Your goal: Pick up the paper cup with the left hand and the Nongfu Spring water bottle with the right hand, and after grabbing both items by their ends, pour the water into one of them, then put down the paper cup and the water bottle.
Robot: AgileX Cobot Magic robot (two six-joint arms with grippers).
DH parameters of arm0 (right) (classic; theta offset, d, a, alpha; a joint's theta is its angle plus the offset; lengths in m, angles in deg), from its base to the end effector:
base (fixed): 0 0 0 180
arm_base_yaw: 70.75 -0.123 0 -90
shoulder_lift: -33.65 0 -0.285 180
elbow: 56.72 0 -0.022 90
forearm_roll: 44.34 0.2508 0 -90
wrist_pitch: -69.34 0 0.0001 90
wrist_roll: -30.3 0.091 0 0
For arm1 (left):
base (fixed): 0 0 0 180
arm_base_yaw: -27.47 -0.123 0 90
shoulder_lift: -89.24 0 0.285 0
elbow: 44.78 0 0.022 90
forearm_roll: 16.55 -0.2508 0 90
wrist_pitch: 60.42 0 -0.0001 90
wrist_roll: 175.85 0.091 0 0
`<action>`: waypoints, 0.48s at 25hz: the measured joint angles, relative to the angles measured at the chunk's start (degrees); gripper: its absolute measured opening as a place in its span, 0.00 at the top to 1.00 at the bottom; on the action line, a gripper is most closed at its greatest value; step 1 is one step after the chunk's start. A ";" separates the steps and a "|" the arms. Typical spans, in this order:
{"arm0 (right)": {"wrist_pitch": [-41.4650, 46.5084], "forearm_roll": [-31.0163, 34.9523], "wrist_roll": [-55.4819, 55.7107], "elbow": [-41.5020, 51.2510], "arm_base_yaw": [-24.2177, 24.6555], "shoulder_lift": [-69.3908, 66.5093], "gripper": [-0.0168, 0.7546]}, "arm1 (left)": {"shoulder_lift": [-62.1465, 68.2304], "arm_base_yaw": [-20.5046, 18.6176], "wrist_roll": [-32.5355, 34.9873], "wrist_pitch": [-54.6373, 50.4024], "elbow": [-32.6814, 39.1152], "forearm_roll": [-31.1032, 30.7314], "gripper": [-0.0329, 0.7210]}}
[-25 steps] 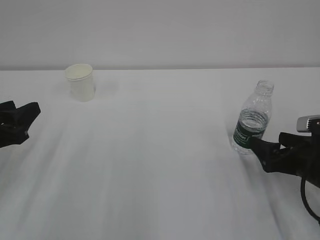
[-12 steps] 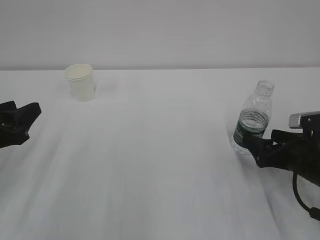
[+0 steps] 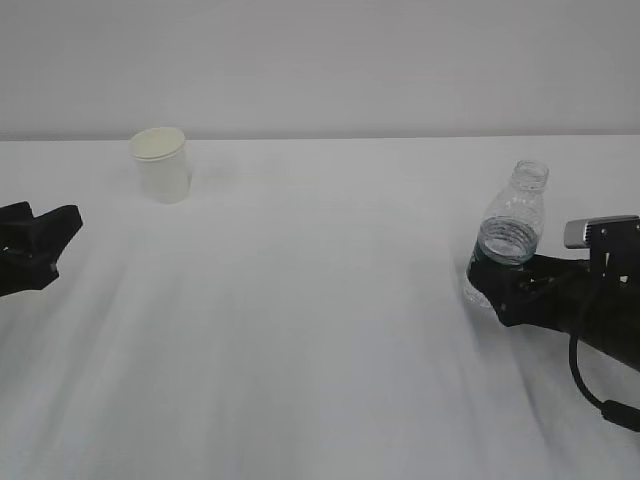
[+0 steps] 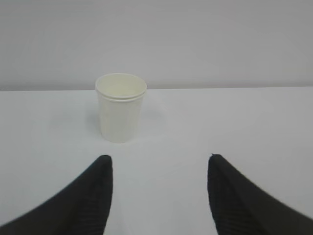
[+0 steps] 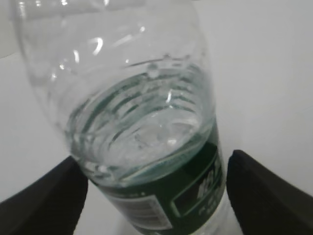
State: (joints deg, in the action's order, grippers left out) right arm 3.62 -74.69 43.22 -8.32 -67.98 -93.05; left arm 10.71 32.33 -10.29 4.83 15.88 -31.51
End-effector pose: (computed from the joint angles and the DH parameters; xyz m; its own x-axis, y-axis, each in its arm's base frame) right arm 0.2898 0.0279 0.0722 -0.3813 0.0089 -0.9244 -0.3857 0.9073 0.1678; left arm 0.2396 -0.0418 0.1585 -0.1751 -0.1219 -0.9770 0.2922 0.9412 -0.1698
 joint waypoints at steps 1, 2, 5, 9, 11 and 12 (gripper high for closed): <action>0.00 -0.09 0.14 -0.10 0.00 -0.14 0.11 | 0.00 0.00 0.00 0.00 0.00 0.00 0.37; 0.00 -0.08 0.24 -0.23 0.00 -0.24 0.11 | 0.00 0.00 0.00 0.00 0.00 0.00 0.37; 0.00 -0.31 0.39 -1.11 0.00 -0.36 0.11 | 0.00 0.00 0.00 0.00 0.00 0.00 0.37; 0.00 -0.43 0.49 -2.39 0.00 -0.36 0.11 | 0.00 0.00 0.00 0.00 0.00 0.00 0.37; 0.00 -0.56 0.60 -2.94 0.00 -0.44 0.11 | 0.00 0.00 0.00 0.00 0.00 0.00 0.37; 0.00 -0.64 0.60 -3.10 0.00 -0.44 0.11 | 0.00 0.00 0.00 0.00 0.00 0.00 0.37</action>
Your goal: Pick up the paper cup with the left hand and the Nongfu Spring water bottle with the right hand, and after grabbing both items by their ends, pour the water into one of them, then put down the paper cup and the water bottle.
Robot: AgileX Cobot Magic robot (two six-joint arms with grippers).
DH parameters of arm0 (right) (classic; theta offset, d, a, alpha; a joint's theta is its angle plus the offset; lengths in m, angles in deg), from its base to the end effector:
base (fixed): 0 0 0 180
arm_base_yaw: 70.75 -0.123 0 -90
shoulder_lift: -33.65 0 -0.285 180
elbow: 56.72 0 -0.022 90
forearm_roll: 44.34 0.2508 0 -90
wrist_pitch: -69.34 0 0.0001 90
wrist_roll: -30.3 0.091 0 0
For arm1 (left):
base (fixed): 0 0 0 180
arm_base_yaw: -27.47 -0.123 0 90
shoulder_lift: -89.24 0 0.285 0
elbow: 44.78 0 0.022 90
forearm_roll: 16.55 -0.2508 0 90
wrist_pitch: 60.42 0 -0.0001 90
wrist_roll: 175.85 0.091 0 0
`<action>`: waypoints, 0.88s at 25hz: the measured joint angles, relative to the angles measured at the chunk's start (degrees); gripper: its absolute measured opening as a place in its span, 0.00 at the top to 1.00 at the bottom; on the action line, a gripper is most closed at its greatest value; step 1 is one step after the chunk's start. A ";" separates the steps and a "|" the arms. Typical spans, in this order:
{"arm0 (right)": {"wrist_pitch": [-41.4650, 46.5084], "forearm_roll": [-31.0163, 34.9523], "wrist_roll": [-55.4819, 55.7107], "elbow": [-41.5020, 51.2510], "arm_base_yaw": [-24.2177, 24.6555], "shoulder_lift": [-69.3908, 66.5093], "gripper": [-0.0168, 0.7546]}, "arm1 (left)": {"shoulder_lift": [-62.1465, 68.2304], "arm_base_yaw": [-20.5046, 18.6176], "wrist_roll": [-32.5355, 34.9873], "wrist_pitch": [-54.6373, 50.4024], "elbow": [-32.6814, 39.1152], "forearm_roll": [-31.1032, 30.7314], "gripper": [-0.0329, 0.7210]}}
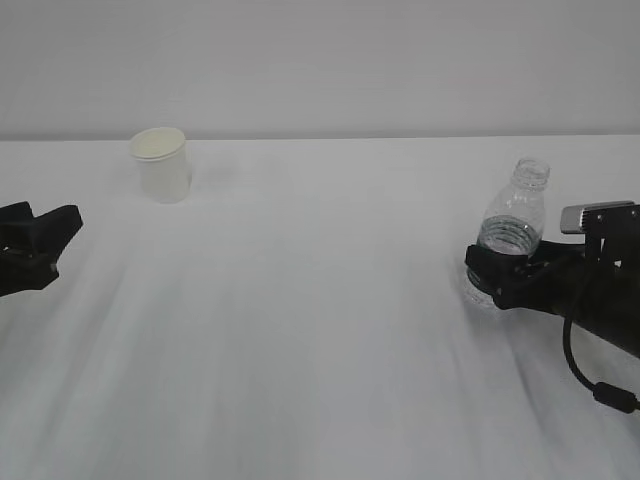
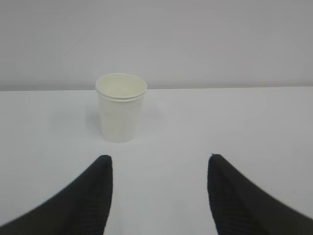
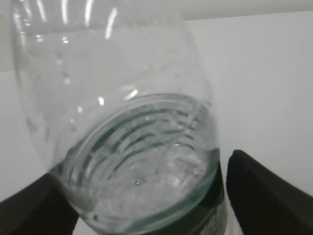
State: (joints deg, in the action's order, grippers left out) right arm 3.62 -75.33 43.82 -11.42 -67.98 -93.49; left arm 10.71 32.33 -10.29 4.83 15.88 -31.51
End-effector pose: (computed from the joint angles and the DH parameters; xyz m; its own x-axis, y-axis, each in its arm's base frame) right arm 0.3040 0.0280 0.0766 -0.3423 0.0111 -0.9395 -0.3994 0.9034 0.1562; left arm 0.2396 -0.0418 0.1585 -0.1751 -0.1219 -0.9770 0.2922 0.9412 -0.1698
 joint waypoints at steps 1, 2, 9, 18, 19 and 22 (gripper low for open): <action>0.00 0.00 0.00 -0.03 0.00 0.00 0.11 | 0.00 0.00 0.00 0.00 0.00 0.00 0.37; 0.00 -0.15 0.10 -0.03 0.00 -0.14 0.11 | 0.00 0.00 0.00 0.00 0.00 0.00 0.37; 0.00 -1.28 0.55 -1.39 -0.14 -2.63 0.11 | 0.00 0.00 0.00 0.00 0.00 0.00 0.37; -0.12 0.29 0.86 -3.81 -4.80 -4.86 0.12 | 0.10 0.00 0.00 0.00 0.00 -0.05 0.40; -0.12 0.46 0.86 -3.81 -4.94 -5.01 0.12 | 0.10 0.00 0.00 0.00 0.00 -0.05 0.40; -0.12 0.95 0.74 -3.81 -5.03 -5.15 0.12 | 0.10 0.00 0.00 0.00 0.00 -0.05 0.41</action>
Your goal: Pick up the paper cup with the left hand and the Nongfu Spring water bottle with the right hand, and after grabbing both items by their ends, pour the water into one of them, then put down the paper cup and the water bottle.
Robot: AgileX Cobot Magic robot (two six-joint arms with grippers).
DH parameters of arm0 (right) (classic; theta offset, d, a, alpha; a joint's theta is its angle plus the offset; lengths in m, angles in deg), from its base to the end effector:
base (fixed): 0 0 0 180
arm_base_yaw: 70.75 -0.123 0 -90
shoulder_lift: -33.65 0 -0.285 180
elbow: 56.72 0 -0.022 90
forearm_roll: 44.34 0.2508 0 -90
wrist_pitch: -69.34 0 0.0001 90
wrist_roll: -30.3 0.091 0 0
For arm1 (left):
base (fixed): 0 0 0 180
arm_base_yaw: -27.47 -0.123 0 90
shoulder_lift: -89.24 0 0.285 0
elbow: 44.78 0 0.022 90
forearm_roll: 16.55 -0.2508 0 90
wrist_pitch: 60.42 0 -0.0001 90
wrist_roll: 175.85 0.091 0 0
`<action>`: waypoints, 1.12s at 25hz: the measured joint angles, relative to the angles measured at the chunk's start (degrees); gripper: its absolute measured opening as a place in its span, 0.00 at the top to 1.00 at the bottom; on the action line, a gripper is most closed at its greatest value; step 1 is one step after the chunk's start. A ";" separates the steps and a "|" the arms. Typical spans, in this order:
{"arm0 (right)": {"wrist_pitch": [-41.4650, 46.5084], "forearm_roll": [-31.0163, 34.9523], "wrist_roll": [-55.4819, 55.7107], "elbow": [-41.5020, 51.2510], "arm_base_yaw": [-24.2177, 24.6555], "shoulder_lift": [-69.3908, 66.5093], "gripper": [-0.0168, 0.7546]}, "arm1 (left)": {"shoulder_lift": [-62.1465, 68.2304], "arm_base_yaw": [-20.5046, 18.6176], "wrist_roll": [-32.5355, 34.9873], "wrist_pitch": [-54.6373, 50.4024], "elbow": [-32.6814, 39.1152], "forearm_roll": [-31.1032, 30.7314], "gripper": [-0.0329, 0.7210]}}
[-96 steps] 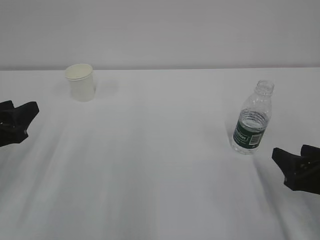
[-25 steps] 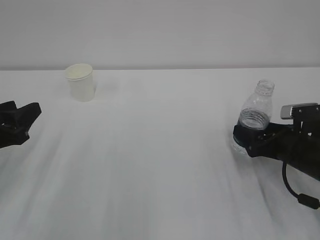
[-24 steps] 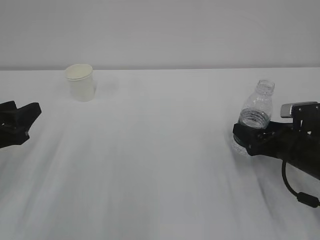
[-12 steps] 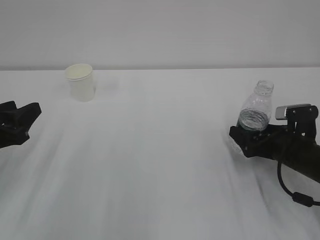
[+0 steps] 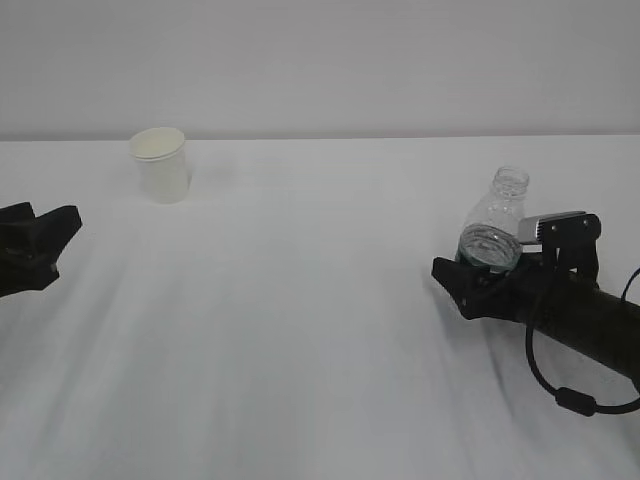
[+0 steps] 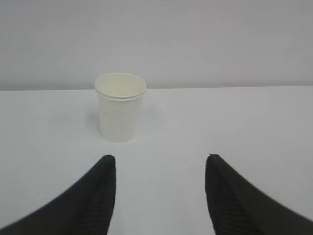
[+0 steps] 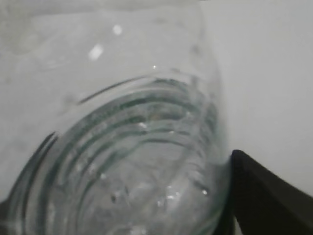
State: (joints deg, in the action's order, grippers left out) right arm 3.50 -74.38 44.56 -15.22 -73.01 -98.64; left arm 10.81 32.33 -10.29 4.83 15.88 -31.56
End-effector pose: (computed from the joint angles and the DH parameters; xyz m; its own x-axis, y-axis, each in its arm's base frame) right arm 0.3143 0.0540 0.0575 -0.3686 0.0001 -0.9296 -0.4546 0.8722 0.1804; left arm 0.2396 -0.0418 0.1581 -0.1769 -0.1213 -0.9767 0.2927 0.9410 -0.1699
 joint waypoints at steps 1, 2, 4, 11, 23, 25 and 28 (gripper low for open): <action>0.00 0.00 0.00 0.00 0.00 0.00 0.12 | 0.00 0.00 0.00 0.00 0.00 0.00 0.41; 0.00 0.14 0.00 0.00 0.00 0.00 0.12 | 0.00 0.00 0.10 0.00 0.00 0.00 0.41; 0.00 0.28 0.00 0.00 0.00 0.00 0.12 | 0.00 0.00 0.10 0.00 0.00 0.00 0.41; 0.00 1.97 -0.34 0.70 0.00 0.00 0.15 | 0.00 0.00 0.10 0.00 0.00 0.00 0.41; 0.00 2.63 -1.76 0.68 0.00 0.00 0.21 | 0.00 0.00 0.10 0.00 0.00 0.00 0.41; 0.00 2.72 -1.87 0.68 0.00 0.00 0.21 | 0.00 0.00 0.10 0.00 0.00 0.00 0.41; 0.00 2.72 -2.54 0.68 0.00 0.00 0.21 | 0.00 0.00 0.10 0.00 0.00 0.00 0.41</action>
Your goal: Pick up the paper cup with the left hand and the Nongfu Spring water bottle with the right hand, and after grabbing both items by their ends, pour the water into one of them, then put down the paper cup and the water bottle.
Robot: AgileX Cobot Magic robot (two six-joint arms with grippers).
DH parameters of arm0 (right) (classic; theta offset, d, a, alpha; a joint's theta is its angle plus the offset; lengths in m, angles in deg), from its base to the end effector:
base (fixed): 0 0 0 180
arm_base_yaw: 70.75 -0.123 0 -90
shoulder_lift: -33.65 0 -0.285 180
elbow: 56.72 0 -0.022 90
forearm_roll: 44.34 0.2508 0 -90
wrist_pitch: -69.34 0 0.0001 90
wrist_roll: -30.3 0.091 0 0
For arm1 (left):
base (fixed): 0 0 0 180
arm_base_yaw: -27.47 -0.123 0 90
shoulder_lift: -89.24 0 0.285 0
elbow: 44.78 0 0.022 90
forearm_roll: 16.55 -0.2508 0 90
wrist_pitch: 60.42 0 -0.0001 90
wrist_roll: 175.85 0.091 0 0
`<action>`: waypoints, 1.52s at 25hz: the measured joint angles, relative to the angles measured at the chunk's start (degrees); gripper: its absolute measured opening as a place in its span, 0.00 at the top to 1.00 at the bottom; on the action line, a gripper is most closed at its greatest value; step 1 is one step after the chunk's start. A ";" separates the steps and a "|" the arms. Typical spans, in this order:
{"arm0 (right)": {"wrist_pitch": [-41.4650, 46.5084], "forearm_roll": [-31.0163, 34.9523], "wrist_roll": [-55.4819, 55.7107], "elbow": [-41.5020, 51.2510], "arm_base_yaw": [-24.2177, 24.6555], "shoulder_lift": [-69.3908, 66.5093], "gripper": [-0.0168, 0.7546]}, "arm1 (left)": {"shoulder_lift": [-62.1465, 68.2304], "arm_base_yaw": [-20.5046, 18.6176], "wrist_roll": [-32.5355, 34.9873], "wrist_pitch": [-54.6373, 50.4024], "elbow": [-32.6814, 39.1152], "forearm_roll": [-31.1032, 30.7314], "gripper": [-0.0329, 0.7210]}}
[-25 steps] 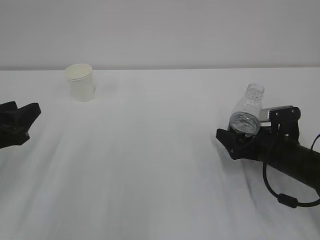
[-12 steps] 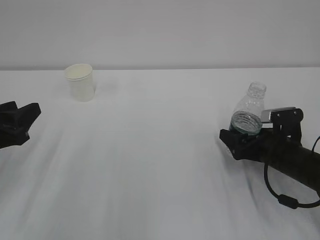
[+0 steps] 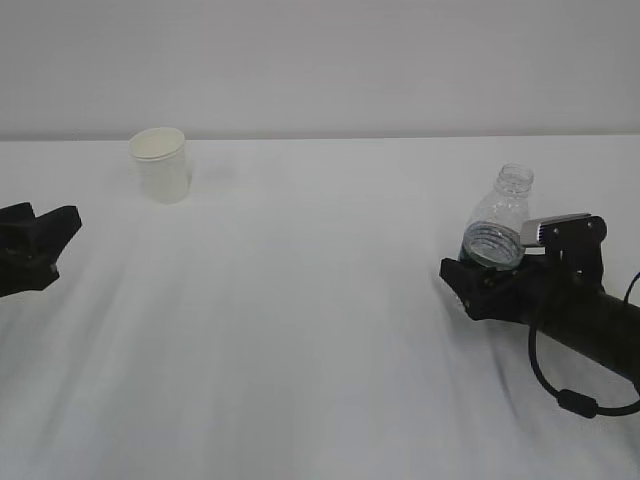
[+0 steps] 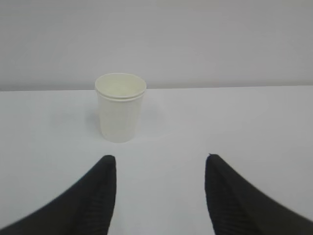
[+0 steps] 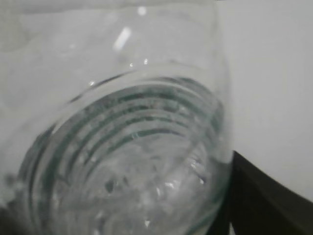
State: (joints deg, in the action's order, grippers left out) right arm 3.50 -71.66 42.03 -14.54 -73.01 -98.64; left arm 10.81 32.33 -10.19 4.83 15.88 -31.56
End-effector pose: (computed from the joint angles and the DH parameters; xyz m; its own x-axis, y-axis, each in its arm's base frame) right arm 0.3131 0.0505 0.0563 -0.3608 -0.0175 -0.9325 -0.4271 0.8919 0.1484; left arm 0.2396 -0.0418 0.1581 -0.1764 -0.1197 -0.9770 0.2930 0.9412 -0.1682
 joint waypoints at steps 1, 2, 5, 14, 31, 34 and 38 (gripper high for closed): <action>0.00 0.00 -0.11 0.00 0.00 0.00 0.21 | 0.00 0.00 0.00 0.00 0.00 0.00 0.41; 0.00 0.04 -0.31 0.00 0.00 0.23 0.21 | 0.00 0.00 0.00 0.00 0.00 0.00 0.41; 0.00 0.04 -0.55 0.00 0.00 0.59 0.21 | 0.00 0.00 0.00 0.00 0.00 0.00 0.41; 0.00 0.17 -0.69 0.00 0.00 0.74 0.21 | 0.00 0.00 0.00 0.00 0.00 0.00 0.41; 0.00 1.01 -0.81 0.00 0.00 0.74 0.33 | 0.00 0.00 0.00 0.00 0.00 0.00 0.41; 0.00 1.05 -0.81 0.00 0.00 0.84 0.34 | 0.00 0.00 0.00 0.00 0.00 0.00 0.41; 0.00 1.18 -0.84 0.00 0.00 0.84 0.34 | 0.00 0.00 0.00 0.00 0.00 0.00 0.41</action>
State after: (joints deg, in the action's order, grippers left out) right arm 3.50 -70.47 41.19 -14.54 -73.01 -97.80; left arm 10.81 32.33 -10.19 4.83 15.88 -31.56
